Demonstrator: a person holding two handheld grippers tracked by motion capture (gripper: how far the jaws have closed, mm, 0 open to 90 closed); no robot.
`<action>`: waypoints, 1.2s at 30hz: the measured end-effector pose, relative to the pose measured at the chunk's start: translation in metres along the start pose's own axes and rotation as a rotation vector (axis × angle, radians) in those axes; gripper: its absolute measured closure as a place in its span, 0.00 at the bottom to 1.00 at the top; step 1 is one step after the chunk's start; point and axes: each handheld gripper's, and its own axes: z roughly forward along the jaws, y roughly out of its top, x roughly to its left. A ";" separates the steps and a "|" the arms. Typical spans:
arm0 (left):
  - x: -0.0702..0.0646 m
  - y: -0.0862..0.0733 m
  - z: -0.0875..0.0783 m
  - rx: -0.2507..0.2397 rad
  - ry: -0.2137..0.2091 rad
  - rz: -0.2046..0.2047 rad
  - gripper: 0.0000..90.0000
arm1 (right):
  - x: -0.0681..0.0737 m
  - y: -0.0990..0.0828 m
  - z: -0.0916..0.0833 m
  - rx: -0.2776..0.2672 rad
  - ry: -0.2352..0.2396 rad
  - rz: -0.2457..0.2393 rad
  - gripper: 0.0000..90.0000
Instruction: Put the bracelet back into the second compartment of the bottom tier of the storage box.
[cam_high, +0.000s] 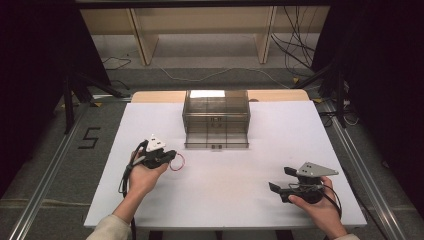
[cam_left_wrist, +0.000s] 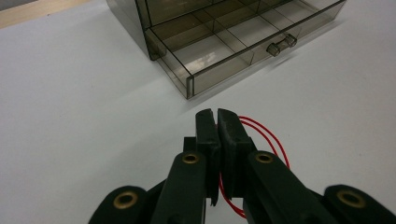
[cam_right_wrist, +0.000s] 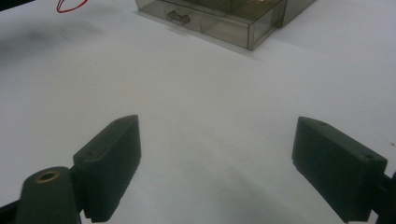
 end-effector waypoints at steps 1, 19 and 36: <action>0.000 0.000 0.000 -0.001 0.001 -0.001 0.97 | 0.000 0.000 0.000 0.001 0.000 0.001 0.19; -0.005 0.008 0.007 -0.005 -0.008 0.015 0.97 | 0.000 0.000 0.000 0.001 -0.001 0.000 0.19; -0.010 0.017 0.012 -0.011 -0.017 0.032 0.97 | 0.000 0.000 0.000 0.002 -0.001 0.001 0.19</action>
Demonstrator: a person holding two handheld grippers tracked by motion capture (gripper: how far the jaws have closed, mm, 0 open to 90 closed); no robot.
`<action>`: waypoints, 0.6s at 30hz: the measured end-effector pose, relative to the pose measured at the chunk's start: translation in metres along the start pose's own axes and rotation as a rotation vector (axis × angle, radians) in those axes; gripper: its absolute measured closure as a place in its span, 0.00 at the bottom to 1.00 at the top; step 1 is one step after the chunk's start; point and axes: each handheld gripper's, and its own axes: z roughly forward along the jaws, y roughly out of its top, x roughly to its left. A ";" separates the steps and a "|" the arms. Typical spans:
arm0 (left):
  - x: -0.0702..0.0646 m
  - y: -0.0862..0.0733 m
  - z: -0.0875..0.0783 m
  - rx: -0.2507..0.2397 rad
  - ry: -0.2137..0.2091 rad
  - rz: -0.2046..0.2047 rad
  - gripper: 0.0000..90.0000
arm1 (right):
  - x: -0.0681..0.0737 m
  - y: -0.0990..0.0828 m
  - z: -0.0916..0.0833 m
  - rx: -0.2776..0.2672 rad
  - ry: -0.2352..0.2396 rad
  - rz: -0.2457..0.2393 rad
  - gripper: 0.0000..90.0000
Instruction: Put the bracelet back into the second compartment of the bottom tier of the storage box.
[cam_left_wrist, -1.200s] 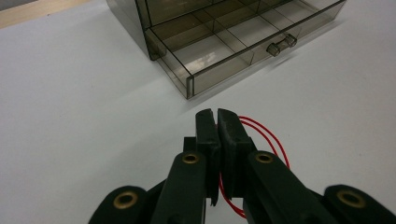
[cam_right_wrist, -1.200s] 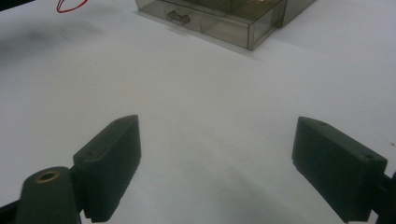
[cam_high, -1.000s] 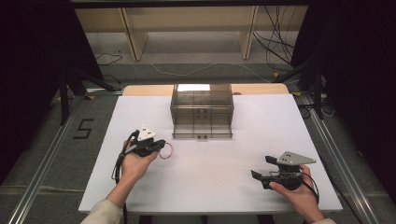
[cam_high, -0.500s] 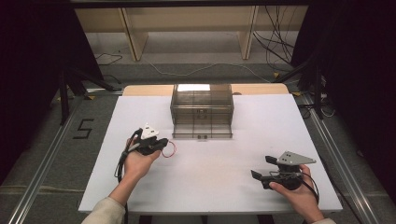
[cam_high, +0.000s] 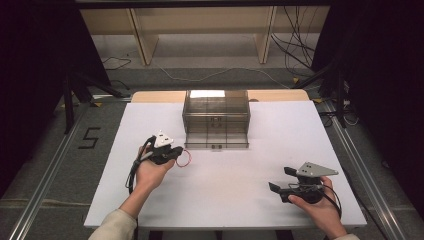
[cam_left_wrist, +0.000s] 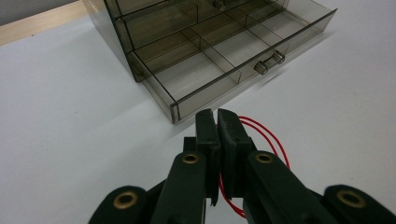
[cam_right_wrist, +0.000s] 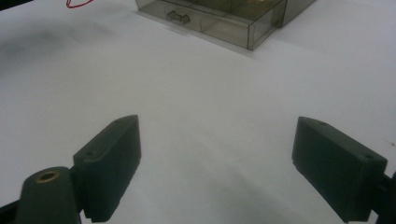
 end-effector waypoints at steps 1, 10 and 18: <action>-0.001 0.000 0.001 -0.001 -0.001 -0.001 0.97 | 0.000 0.000 0.000 0.000 0.000 -0.001 0.19; -0.003 0.005 0.003 -0.004 -0.005 0.005 0.97 | 0.000 0.000 0.000 -0.001 0.000 0.001 0.19; -0.005 0.009 0.006 -0.010 -0.009 0.008 0.97 | 0.000 0.000 0.000 0.000 0.001 0.001 0.19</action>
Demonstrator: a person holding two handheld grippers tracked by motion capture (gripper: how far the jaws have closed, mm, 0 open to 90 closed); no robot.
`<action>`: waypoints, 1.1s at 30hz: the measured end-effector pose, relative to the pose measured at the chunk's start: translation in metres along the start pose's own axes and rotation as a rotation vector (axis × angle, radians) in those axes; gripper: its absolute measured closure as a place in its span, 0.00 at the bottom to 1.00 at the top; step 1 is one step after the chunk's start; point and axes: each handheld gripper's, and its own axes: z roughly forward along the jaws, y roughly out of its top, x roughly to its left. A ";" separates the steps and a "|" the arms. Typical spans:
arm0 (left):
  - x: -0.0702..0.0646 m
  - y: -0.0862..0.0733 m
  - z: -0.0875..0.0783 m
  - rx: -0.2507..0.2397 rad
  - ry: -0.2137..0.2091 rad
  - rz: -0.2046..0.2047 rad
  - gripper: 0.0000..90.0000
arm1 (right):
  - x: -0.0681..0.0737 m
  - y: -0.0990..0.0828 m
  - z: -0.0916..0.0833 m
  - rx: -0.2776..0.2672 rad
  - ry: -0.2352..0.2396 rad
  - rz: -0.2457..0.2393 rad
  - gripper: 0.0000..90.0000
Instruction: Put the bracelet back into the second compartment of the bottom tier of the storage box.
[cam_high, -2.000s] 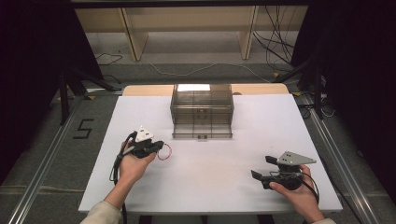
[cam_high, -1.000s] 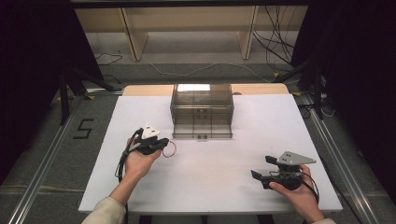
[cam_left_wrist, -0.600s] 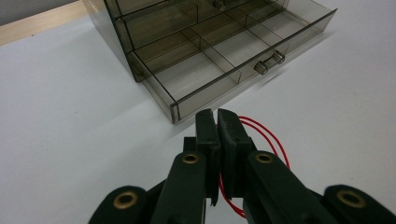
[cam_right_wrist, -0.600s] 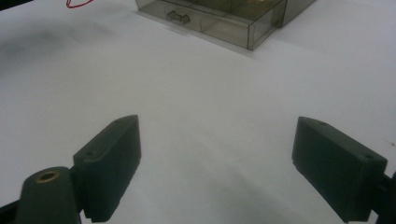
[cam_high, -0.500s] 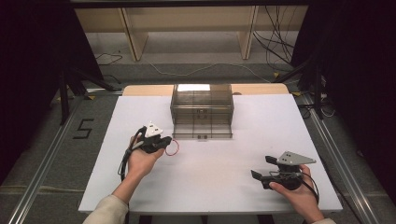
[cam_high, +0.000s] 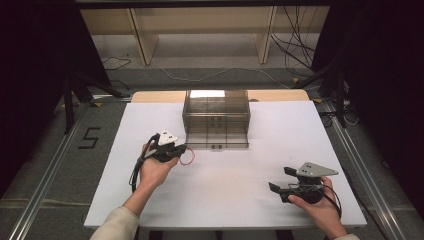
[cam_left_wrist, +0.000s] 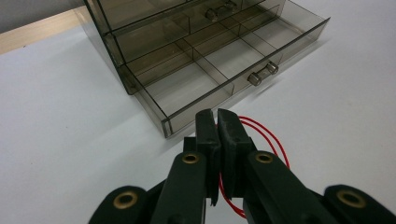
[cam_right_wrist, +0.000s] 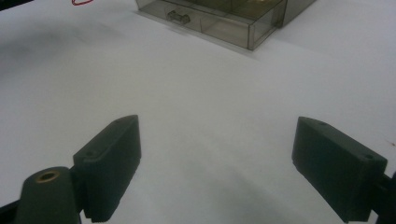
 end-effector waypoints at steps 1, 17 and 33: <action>0.000 0.000 0.001 0.000 -0.001 0.001 0.97 | 0.000 0.000 0.000 0.000 0.000 0.000 0.19; -0.005 0.007 0.008 0.000 -0.011 0.012 0.97 | 0.000 0.000 0.000 0.002 0.000 0.002 0.19; -0.009 0.014 0.014 -0.005 -0.016 0.018 0.97 | -0.001 0.000 0.000 -0.002 0.001 0.000 0.19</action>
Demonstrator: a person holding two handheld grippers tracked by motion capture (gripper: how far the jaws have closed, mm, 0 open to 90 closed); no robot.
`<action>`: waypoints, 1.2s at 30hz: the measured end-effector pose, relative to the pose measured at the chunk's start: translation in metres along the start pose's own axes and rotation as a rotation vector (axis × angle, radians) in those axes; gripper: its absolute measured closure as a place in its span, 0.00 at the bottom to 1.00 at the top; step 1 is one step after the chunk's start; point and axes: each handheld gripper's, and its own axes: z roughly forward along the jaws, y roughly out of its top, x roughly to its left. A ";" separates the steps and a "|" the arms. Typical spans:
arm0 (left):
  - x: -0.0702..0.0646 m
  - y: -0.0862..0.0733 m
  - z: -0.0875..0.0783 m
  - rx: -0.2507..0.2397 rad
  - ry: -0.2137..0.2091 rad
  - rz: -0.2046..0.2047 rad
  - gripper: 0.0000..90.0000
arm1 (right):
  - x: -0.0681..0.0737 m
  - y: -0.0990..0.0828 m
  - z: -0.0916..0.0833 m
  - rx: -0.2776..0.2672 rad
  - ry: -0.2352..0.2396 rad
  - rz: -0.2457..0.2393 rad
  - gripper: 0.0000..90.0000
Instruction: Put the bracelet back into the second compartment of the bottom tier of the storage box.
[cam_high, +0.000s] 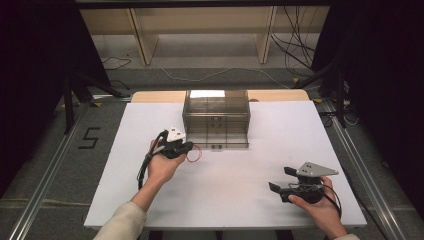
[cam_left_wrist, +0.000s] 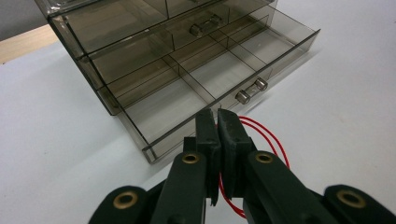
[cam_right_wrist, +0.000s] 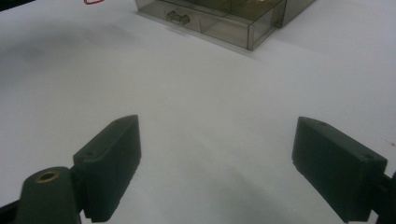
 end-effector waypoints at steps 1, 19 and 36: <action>0.000 0.000 0.000 0.001 0.002 0.003 0.97 | 0.000 0.000 0.000 0.000 0.000 0.000 0.18; -0.003 0.007 0.007 -0.009 0.001 0.007 0.97 | 0.001 0.000 0.000 0.002 0.000 -0.001 0.19; -0.006 0.015 0.011 -0.016 0.001 0.021 0.97 | 0.001 0.000 0.000 0.004 0.001 0.003 0.19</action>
